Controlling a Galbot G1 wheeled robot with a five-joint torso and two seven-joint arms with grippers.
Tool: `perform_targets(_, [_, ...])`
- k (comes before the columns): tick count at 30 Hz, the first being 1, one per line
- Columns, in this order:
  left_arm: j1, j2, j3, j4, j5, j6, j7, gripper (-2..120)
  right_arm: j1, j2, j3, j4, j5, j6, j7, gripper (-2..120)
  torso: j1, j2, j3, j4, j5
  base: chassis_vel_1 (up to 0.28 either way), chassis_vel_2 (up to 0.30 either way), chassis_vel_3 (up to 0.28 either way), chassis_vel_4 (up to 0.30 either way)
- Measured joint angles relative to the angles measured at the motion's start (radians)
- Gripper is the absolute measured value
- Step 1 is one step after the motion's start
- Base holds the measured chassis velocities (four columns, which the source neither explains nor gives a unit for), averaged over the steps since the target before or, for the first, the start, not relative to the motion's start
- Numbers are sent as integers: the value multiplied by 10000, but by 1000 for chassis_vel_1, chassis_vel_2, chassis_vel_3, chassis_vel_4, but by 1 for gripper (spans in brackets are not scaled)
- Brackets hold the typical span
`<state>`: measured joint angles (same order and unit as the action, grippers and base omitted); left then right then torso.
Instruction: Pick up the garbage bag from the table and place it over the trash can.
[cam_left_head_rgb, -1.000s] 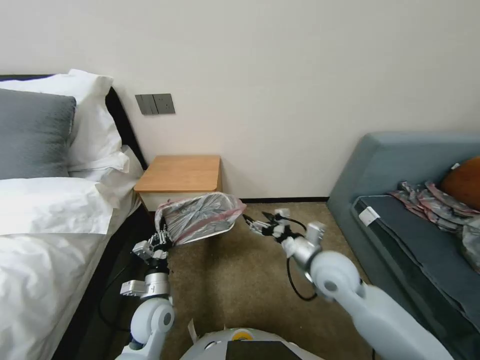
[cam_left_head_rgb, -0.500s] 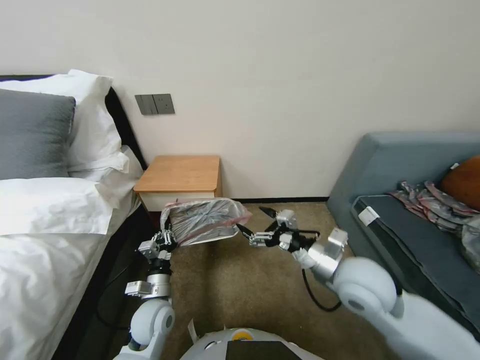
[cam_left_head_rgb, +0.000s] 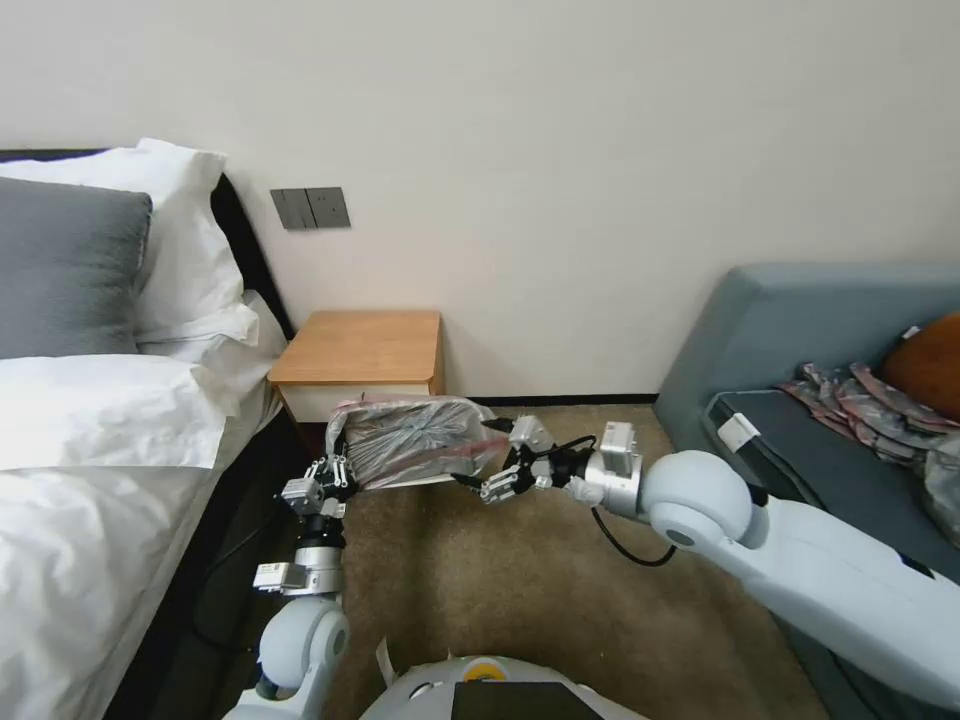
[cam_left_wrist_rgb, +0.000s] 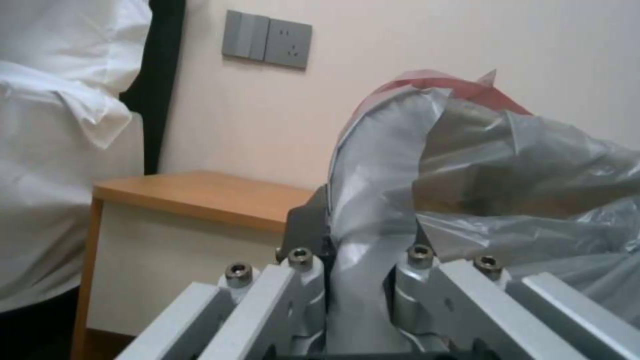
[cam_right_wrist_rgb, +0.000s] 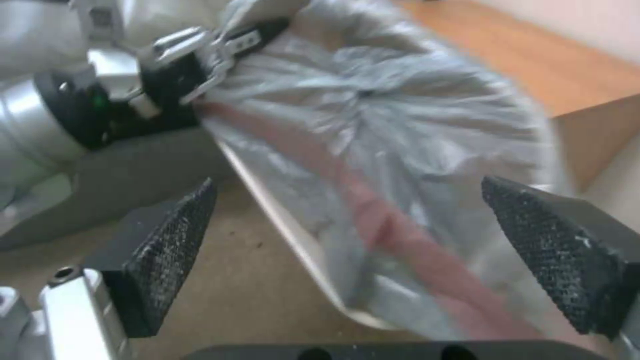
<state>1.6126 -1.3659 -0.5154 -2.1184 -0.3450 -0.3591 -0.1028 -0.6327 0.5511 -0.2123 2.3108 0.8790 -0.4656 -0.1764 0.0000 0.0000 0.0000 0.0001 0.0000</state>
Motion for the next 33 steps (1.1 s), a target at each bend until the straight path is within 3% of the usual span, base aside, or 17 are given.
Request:
perform_targets(5, [8,-1,-2,-31,23,-1,12,7,273,89,-480,-70,-41,-7,-5,98,0,0,0,-1,-1,0,0,0,0])
perform_targets(9, [35,14,-7,-141,17,22,13,7,585,337,-953,-372,-197,-7,78,78,0,0,0,0,1,0,0,0,0])
perform_targets(15, [106,0,1,-201,-28,57,-1,7,728,344,-1141,-453,-199,-3,109,63,0,0,0,-1,1,0,0,0,0])
perform_targets(18, [150,-7,27,-246,-71,100,-25,7,814,268,-1290,-439,-254,30,145,45,0,0,0,-1,0,0,0,0,0])
perform_targets(22, [162,-24,44,-266,-140,137,-44,7,814,221,-1323,-412,-265,47,210,34,0,0,0,-1,0,0,0,0,0])
perform_targets(23, [179,-31,56,-292,-174,159,-48,7,808,203,-1351,-416,-290,60,263,26,0,0,0,-1,1,0,0,0,0])
perform_targets(30, [184,-56,97,-322,-243,194,-59,7,795,238,-1421,-586,-392,132,489,8,0,0,0,-1,0,0,0,0,0])
perform_targets(31, [177,-56,110,-328,-271,204,-61,7,798,250,-1457,-655,-506,188,517,1,0,0,0,0,1,0,0,0,0])
perform_targets(33, [173,-55,115,-329,-281,214,-61,7,804,251,-1465,-682,-539,205,517,0,0,0,0,-1,1,0,0,0,0])
